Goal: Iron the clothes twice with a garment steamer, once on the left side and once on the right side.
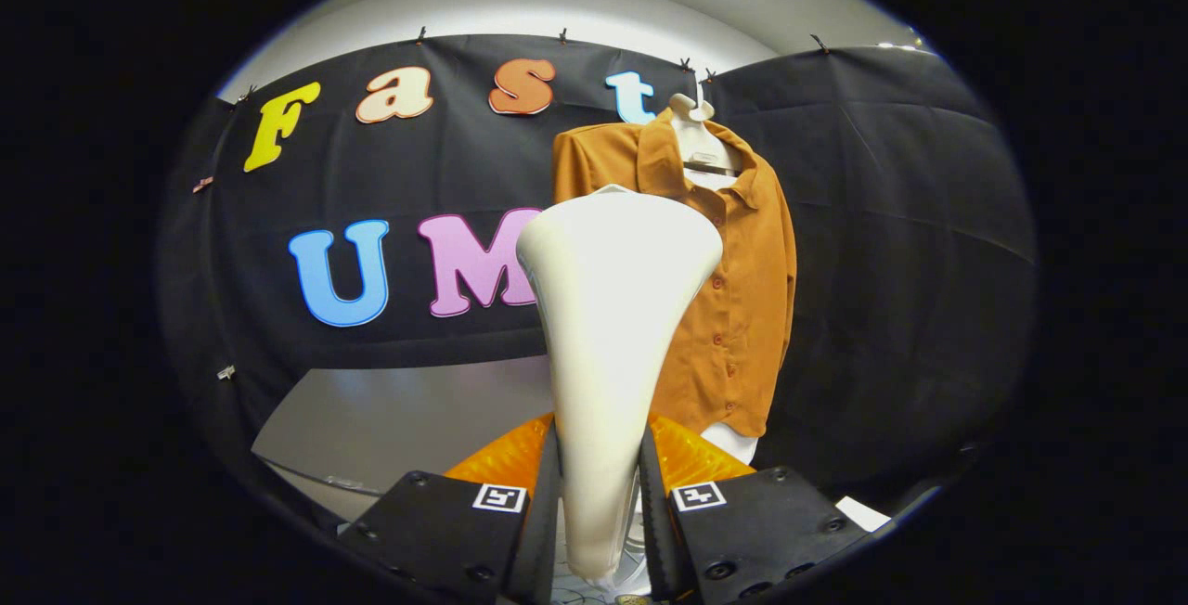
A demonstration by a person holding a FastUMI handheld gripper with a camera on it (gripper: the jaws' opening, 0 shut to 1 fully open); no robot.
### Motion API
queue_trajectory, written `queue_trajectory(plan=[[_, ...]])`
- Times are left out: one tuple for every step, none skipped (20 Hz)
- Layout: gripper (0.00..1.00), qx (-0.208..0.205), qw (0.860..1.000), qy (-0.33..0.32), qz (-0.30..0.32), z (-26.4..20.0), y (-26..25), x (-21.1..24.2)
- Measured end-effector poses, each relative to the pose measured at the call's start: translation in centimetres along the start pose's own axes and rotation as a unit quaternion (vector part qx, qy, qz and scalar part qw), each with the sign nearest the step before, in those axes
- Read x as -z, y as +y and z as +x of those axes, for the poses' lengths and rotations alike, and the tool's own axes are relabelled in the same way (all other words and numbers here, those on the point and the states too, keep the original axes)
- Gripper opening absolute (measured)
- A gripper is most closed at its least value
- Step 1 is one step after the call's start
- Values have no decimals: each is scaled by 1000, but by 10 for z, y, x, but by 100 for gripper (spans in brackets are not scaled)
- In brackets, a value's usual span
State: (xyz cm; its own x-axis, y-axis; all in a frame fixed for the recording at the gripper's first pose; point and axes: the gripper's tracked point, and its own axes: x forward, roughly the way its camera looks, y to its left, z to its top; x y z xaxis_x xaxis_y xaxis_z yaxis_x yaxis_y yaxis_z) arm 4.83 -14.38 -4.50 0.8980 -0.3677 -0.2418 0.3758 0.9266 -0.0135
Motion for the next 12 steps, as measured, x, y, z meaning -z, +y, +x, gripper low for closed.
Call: queue_trajectory(plan=[[42, 0, 1000, -1, 3, 11, -10, -4], [42, -2, 1000, -2, 6, 22, -21, -9], [43, -6, 1000, -4, 9, 34, -30, -12], [43, -14, 1000, -5, 13, 46, -37, -16], [42, -23, 1000, -3, 18, 58, -42, -19], [42, -33, 999, 0, 22, 71, -46, -20], [43, -42, 999, 3, 25, 83, -49, -22], [42, -52, 998, 7, 28, 93, -52, -22], [43, -60, 998, 10, 31, 103, -55, -22], [42, -67, 997, 13, 32, 112, -56, -22], [42, -73, 997, 14, 33, 119, -58, -22], [42, -79, 996, 16, 33, 126, -59, -23]])
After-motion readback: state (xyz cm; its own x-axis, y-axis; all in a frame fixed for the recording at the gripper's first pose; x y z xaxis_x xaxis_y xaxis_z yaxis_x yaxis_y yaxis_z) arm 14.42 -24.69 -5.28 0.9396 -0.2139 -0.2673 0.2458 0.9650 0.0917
